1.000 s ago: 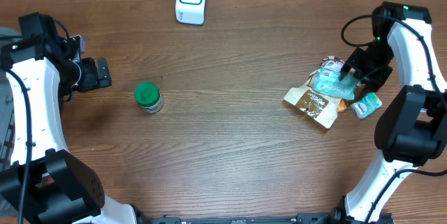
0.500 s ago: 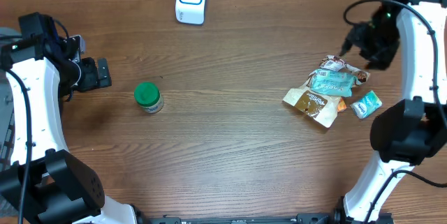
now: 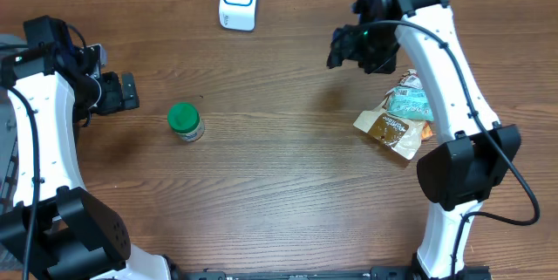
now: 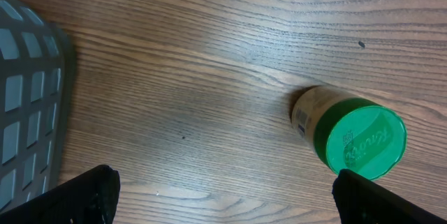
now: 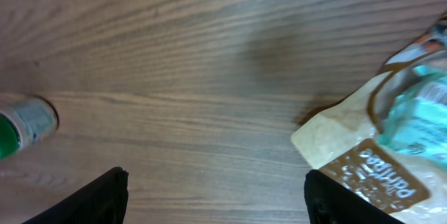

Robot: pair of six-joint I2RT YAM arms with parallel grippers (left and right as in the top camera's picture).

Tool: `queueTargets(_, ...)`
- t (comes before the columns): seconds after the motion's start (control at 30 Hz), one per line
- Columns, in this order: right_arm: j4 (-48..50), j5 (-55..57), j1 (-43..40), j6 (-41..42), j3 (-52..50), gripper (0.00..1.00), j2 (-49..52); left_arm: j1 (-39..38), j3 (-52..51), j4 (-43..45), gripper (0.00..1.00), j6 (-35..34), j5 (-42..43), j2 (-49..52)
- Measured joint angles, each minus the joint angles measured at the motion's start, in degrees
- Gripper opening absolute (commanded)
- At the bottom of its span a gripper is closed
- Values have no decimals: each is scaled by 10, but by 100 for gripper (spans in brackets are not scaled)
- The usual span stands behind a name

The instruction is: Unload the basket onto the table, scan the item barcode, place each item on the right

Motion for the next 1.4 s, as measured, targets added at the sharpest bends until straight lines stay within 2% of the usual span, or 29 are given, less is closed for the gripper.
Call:
queueTargets(0.5,-29,0,9,0,-9,77,0,0,0,30,100,-2,-11,0)
queueTargets(0.73,-29,1,9,0,-9,77,0,0,0,63,100,-78,60,0)
queueTargets(0.77,-28,0,9,0,-9,77,0,0,0,69,96,-83,88,0)
queueTargets(0.8,-29,0,9,0,-9,77,0,0,0,74,86,-86,114,0)
queueTargets(0.87,-27,0,9,0,-9,77,0,-4,0,85,43,-79,163,0)
queueTargets(0.9,-27,0,9,0,-9,77,0,-11,0,88,29,-71,186,0)
queueTargets(0.93,-27,0,9,0,-9,77,0,-21,0,89,20,-61,195,0)
queueTargets(0.97,-26,0,9,0,-9,77,0,-35,0,89,8,-60,188,0)
queueTargets(1.0,-26,0,9,0,-9,77,0,-44,0,88,4,-60,176,0)
queueTargets(1.23,-23,1,9,0,-11,77,0,-97,0,84,4,-128,0,20)
queueTargets(1.33,-22,1,9,0,-11,77,0,-96,0,90,4,-151,-59,60)
queueTargets(1.4,-21,4,9,0,-11,77,0,-96,0,96,4,-154,-70,106)
